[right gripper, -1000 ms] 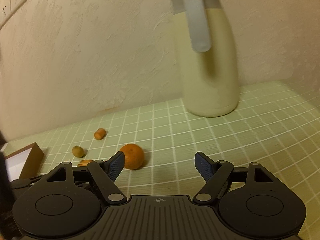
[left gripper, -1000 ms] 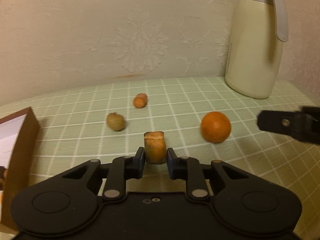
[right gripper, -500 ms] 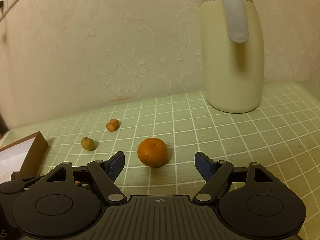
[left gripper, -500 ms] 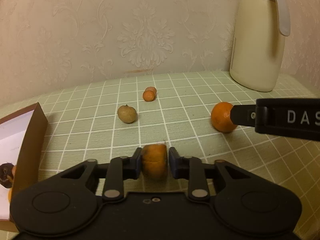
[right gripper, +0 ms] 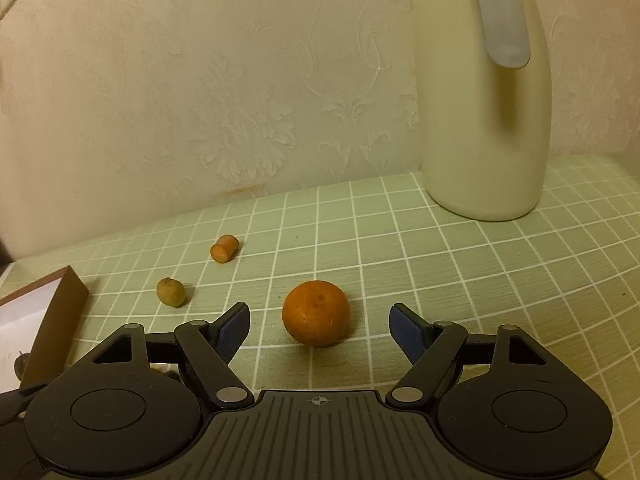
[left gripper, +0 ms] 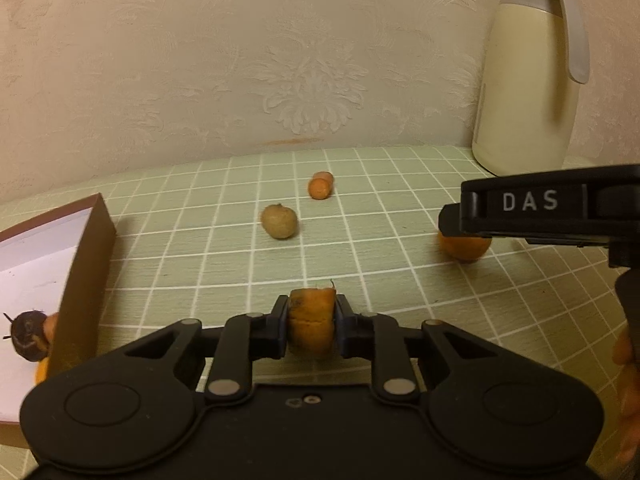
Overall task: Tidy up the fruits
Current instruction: 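Lower the right gripper over the mandarin and close on it, then lift the tan piece with the left gripper while the right gripper lifts the mandarin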
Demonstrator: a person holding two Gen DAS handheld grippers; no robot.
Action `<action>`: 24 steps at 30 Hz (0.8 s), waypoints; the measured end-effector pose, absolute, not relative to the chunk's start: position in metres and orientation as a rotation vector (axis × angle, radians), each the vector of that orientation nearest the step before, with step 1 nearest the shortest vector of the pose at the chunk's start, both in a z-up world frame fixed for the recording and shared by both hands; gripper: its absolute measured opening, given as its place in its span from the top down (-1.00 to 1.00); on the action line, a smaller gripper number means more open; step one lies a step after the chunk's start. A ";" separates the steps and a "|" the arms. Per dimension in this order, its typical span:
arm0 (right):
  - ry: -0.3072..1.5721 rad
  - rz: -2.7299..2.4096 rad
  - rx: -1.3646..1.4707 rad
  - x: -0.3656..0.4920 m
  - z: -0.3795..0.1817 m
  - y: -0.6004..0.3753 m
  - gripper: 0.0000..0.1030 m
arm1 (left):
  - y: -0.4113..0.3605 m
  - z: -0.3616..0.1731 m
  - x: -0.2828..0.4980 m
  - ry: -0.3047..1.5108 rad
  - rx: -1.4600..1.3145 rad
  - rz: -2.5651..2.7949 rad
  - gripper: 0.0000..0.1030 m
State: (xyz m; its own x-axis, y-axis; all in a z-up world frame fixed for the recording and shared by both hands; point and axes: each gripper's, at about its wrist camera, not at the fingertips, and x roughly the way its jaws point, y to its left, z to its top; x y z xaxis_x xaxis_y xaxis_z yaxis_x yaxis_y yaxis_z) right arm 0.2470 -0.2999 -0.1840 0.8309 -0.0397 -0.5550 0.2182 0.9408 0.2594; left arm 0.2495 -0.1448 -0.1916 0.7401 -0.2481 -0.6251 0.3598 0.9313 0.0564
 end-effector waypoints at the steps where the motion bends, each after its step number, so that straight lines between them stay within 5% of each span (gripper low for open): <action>1: 0.582 -0.141 0.330 0.250 -0.185 -0.301 -0.49 | -0.143 -0.191 0.250 0.659 0.177 -0.329 0.75; 4: 0.607 -0.143 0.327 0.263 -0.188 -0.302 0.00 | -0.138 -0.191 0.251 0.669 0.164 -0.318 0.76; 24: 0.648 -0.135 0.309 0.274 -0.194 -0.297 0.18 | -0.138 -0.194 0.251 0.689 0.173 -0.316 0.75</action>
